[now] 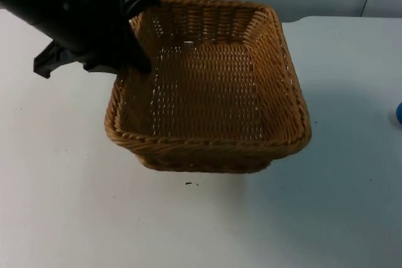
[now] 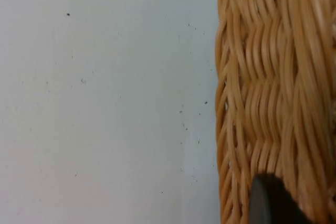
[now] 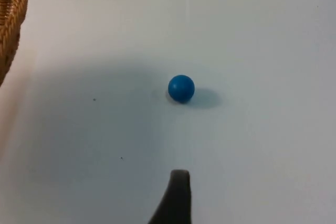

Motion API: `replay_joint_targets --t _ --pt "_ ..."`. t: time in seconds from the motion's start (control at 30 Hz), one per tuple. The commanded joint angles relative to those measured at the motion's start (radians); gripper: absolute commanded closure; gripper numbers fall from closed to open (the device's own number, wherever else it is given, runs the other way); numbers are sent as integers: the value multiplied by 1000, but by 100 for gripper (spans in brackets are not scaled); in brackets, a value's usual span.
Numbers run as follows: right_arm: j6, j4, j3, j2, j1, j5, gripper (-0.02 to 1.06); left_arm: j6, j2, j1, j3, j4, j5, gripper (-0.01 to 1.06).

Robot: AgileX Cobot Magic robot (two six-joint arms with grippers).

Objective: Pick up the basket with the left hand and place the ball into the basket with the right hand.

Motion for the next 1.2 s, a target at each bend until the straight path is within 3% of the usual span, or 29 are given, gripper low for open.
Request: replay_joint_targets --t 0.0,0.2,0.37,0.93,1.17 --pt "18 6 -10 14 -5 -10 28 17 -48 13 31 -50 -13 105" --pt "40 20 -120 112 -5 43 28 38 -110 41 146 -51 -59 105" --pt "29 20 -227 243 -5 55 28 70 -123 57 156 -57 -36 105" --pt "-49 31 -467 782 -5 -91 25 127 -123 57 156 -121 -27 105" --pt "-125 118 -524 1008 -5 -155 25 130 -123 57 156 -121 -29 105"
